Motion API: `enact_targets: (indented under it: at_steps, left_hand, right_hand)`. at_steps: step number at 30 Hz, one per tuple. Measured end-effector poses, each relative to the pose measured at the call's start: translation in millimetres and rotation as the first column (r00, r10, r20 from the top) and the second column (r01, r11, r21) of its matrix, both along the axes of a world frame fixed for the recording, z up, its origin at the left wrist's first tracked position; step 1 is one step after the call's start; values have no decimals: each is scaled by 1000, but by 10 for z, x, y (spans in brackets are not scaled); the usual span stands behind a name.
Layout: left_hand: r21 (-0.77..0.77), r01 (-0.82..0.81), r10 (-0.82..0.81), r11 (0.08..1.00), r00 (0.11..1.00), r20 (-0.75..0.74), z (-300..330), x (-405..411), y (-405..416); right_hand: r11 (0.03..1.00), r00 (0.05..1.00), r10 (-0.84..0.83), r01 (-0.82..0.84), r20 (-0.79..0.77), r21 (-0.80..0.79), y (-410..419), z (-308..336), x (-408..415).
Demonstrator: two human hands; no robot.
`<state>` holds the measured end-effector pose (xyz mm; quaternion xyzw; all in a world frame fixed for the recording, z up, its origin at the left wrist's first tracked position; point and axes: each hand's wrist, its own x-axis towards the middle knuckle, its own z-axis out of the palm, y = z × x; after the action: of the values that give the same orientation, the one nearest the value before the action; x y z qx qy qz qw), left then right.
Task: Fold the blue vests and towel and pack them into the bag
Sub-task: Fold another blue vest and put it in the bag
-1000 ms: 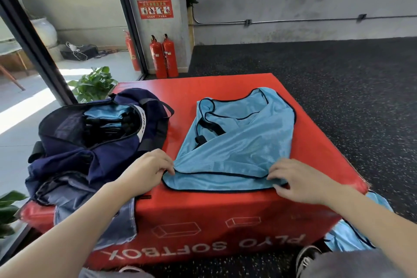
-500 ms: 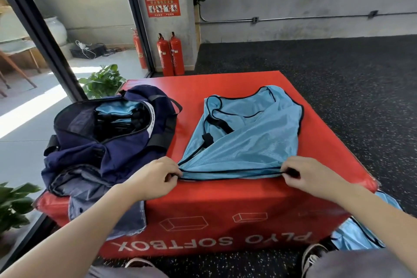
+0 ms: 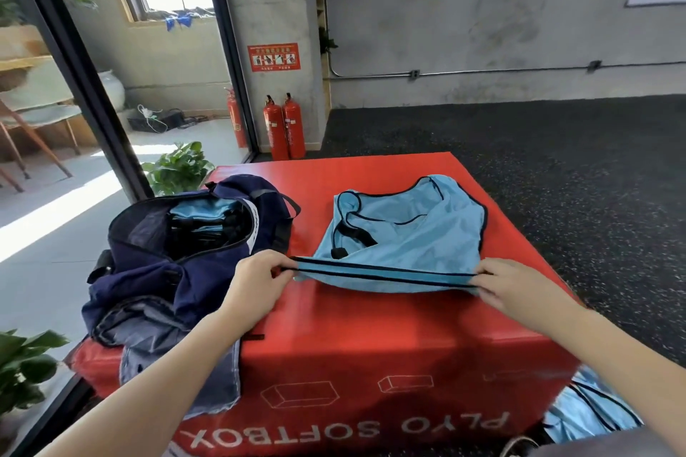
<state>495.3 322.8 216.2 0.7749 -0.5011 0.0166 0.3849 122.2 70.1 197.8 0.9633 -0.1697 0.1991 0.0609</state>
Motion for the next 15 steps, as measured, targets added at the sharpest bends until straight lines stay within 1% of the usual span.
enact_targets:
  at_steps: [1,3,5,7,11,15]
  left_hand:
    - [-34,-30,28,999,999,-38,105,-39,-32]
    - [-94,-69,60,993,994,-94,363,-126,-99]
    - [-179,-88,69,980,992,-109,733,-222,-176]
    - [-256,-98,71,962,991,-114,1215,-303,-244]
    - [-381,-94,59,920,993,-101,2311,-390,-332]
    - [-502,-71,67,862,997,-27,3361,-440,-286]
  right_hand:
    - [998,997,-53,51,57,22,6,106,-22]
    - [980,966,-171,146,194,136,20,369,-51]
    - [956,906,-258,190,335,222,-14,691,-52]
    - [936,843,-319,209,434,282,-65,1093,-48]
    - [917,755,-374,215,538,335,-70,2140,-113]
    - [936,715,-344,208,609,284,51,3232,-234]
